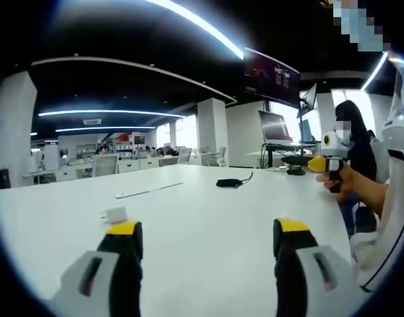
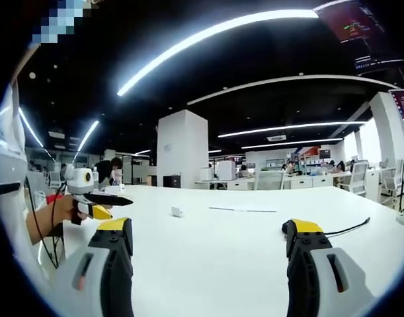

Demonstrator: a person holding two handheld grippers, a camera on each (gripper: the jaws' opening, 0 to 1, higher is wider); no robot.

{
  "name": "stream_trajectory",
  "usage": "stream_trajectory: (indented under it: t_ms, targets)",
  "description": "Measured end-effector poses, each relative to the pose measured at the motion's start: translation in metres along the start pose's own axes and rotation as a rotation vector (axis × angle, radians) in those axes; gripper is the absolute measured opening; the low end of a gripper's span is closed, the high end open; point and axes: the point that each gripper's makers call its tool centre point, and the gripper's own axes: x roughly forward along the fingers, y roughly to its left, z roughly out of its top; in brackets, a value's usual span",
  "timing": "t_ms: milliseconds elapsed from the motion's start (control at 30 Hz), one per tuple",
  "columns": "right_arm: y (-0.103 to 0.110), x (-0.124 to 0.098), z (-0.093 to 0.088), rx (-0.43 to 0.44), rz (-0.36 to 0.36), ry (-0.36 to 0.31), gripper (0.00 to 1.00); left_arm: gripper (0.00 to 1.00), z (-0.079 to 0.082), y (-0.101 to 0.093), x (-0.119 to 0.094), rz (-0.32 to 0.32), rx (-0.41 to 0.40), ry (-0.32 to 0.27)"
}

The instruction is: Plug the desk Type‑C cable into the charger adapter.

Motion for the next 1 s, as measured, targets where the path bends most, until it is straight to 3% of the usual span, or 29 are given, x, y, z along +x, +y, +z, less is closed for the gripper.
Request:
stream_trajectory:
  t_ms: [467,633,1000]
  targets:
    - [-0.003,-0.002,-0.002,0.015,-0.006,-0.012,1.0,0.81,0.003,0.005,0.006,-0.01,-0.004,0.004]
    - [-0.006,-0.003,-0.003,0.018,-0.013,-0.017,1.0,0.81,0.008,0.011,0.01,-0.011,-0.014,-0.01]
    - [-0.009,0.002,-0.002,0.035,-0.016,-0.029,1.0,0.81,0.012,0.031,0.023,0.002,0.017,0.022]
